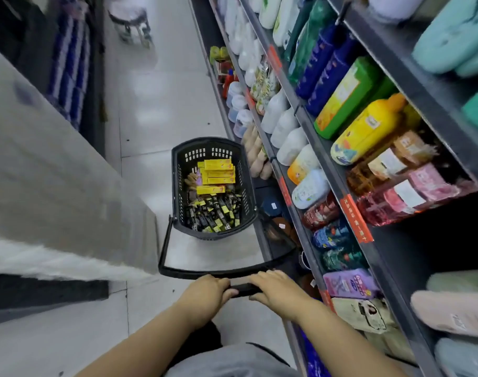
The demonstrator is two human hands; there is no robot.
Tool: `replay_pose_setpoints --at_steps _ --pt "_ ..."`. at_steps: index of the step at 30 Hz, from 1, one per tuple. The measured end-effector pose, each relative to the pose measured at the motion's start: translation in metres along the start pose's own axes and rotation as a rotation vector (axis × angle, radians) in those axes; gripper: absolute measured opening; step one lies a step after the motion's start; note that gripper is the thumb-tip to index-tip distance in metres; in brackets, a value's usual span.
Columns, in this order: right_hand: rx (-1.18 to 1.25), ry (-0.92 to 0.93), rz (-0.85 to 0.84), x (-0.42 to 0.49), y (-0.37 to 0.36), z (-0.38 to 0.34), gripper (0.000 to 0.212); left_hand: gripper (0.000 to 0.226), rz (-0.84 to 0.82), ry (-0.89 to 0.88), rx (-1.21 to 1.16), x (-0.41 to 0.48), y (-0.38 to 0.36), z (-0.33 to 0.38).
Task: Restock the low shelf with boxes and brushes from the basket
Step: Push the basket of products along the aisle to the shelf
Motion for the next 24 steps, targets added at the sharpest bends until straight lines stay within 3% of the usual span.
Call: replay_pose_setpoints --at_steps 5,15,24 --pt "0.011 -0.012 0.029 0.058 0.066 0.030 0.030 0.041 0.034 0.042 -0.104 0.061 0.061 -0.019" --pt "-0.132 0.202 0.135 0.189 0.191 0.091 0.038 0.041 0.124 0.147 -0.153 0.182 0.174 -0.068" --pt "-0.151 0.242 0.165 0.317 0.291 0.116 0.036 0.034 0.131 0.275 -0.176 0.285 0.278 -0.135"
Point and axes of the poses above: each hand's wrist, its own x-axis towards the middle knuckle, its own y-axis out of the back of the hand, z = x × y, the point moved 6 cm from there along x, towards the middle knuckle, and after that the axes turned 1 degree about z, right-handed, at the moved point
